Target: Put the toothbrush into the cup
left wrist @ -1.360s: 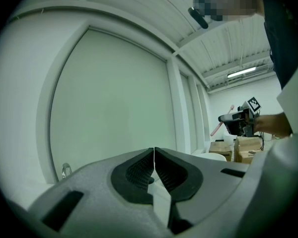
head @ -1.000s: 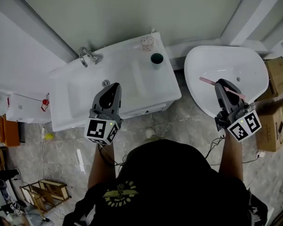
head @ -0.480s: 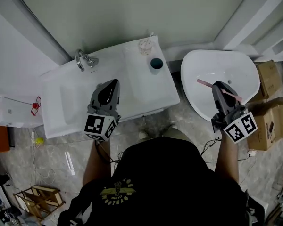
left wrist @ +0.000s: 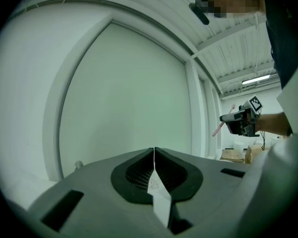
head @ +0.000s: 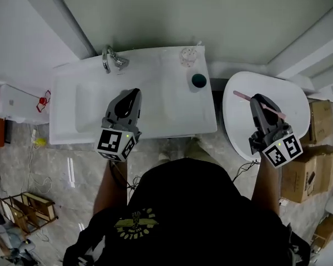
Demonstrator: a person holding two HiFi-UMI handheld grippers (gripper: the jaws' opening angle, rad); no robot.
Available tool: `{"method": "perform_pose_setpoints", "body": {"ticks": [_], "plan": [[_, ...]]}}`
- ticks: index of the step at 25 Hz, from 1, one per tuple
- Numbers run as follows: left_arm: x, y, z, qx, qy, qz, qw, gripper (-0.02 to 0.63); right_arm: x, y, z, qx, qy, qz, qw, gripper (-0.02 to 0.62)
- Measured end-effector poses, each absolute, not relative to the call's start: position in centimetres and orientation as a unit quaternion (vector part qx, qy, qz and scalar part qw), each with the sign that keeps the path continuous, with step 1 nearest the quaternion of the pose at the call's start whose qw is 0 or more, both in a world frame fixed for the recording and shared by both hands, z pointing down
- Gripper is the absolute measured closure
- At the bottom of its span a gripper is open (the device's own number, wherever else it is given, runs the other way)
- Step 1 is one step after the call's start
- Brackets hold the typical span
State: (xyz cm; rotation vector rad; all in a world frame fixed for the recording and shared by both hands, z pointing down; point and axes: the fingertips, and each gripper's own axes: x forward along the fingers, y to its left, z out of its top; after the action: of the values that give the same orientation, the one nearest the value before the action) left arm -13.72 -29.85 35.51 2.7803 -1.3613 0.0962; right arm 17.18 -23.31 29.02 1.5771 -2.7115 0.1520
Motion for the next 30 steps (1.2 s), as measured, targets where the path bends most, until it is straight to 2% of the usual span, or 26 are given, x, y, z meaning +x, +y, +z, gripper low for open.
{"method": "perform_pose_setpoints", "body": {"ticks": [7, 18, 30], "plan": [[-13.0, -31.8, 36.2, 0.878, -0.475, 0.044, 0.025, 0.591, 16.7, -30.1, 31.5, 0.448, -0.891, 0.075, 0.004, 0.541], [-8.4, -35.5, 41.7, 0.863, -0.497, 0.065, 0.065, 0.591, 17.2, -38.1, 39.3, 0.385, -0.911, 0.135, 0.062, 0.541], [-1.8, -38.7, 48.6, 0.866, -0.485, 0.093, 0.077, 0.591, 15.6, -42.0, 52.3, 0.341, -0.905, 0.214, 0.135, 0.541]]}}
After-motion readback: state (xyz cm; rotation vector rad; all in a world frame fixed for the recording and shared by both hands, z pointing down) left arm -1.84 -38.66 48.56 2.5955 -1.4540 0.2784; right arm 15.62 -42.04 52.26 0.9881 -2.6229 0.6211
